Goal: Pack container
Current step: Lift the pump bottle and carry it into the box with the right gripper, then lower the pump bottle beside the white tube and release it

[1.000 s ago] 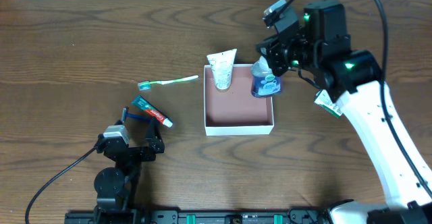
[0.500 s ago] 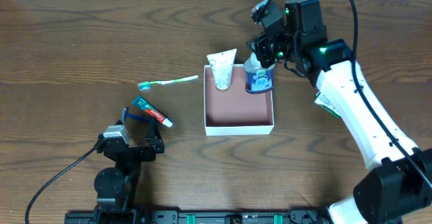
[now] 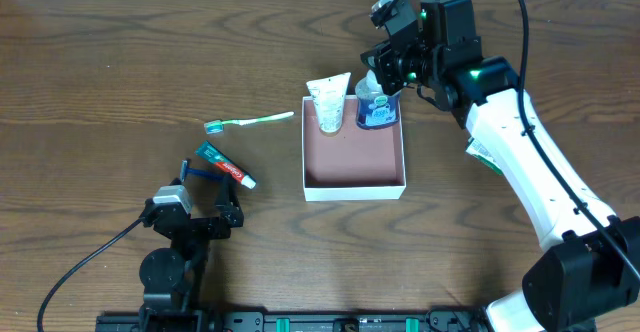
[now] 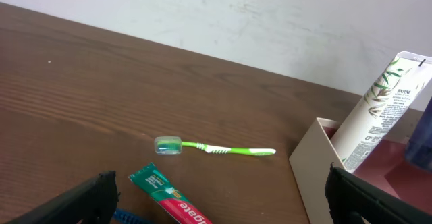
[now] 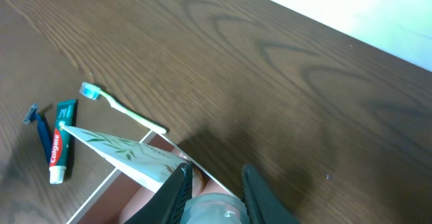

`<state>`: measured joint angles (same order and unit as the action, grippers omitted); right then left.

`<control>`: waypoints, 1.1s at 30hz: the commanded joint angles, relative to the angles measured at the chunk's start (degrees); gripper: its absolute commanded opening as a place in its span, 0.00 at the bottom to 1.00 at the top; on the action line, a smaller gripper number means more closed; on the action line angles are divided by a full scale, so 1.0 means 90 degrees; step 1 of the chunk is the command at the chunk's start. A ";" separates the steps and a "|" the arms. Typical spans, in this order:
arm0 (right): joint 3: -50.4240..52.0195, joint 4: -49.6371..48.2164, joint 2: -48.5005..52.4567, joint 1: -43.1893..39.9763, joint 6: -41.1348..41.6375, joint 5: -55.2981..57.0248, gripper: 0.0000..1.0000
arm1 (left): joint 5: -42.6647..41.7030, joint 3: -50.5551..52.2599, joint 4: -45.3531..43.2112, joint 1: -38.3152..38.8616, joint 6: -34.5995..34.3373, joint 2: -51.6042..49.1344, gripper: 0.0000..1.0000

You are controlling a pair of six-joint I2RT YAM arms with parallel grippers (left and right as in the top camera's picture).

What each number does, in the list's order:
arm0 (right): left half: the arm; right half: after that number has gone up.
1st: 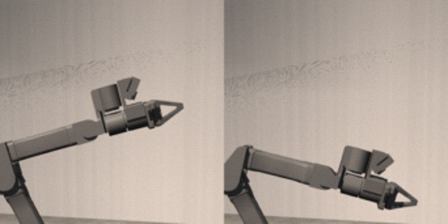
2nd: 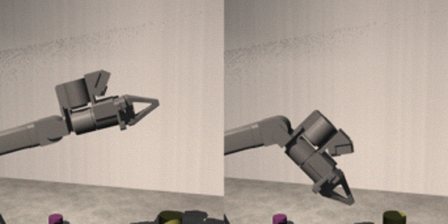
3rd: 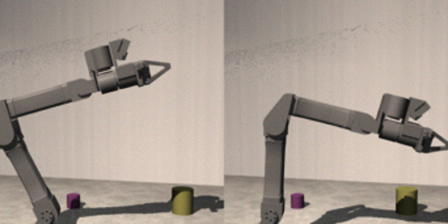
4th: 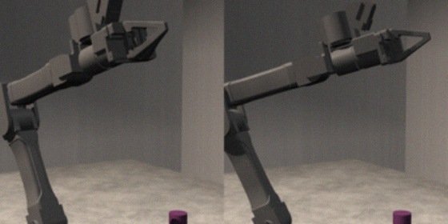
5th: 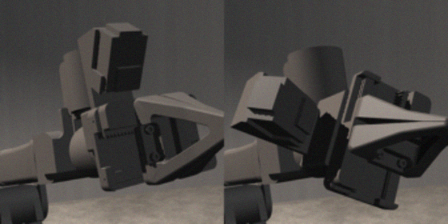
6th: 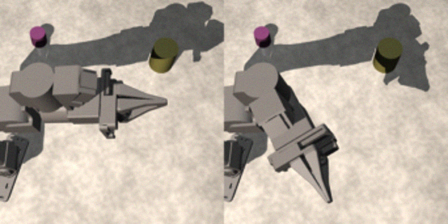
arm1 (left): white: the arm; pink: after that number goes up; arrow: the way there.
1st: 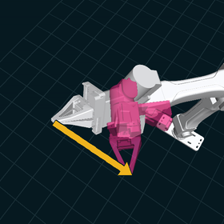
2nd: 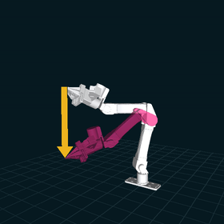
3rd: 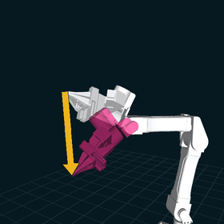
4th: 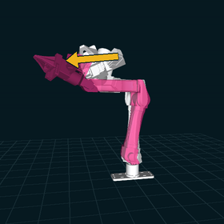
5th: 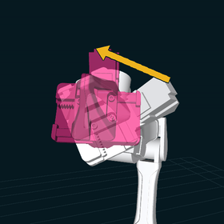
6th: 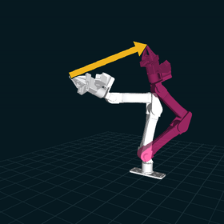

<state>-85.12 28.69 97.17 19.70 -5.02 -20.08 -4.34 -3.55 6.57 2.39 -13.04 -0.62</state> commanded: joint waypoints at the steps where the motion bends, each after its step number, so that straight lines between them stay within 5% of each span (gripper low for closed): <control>1: -0.0056 -0.0223 0.0075 0.0126 -0.0029 -0.0126 0.15 | -0.0066 0.0192 0.0063 -0.0027 0.0109 0.0036 0.98; 18: 0.0187 -0.0979 0.0483 0.0614 -0.0333 0.0826 0.12 | -0.0066 0.0192 0.0063 -0.0027 0.0109 0.0036 0.98; 33: 0.1581 -0.2650 0.0551 0.0639 0.0236 0.1069 0.13 | -0.0066 0.0192 0.0063 -0.0027 0.0109 0.0036 0.98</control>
<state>-70.87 6.24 102.28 24.86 -4.29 -10.37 -4.34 -3.55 6.57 2.39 -13.04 -0.62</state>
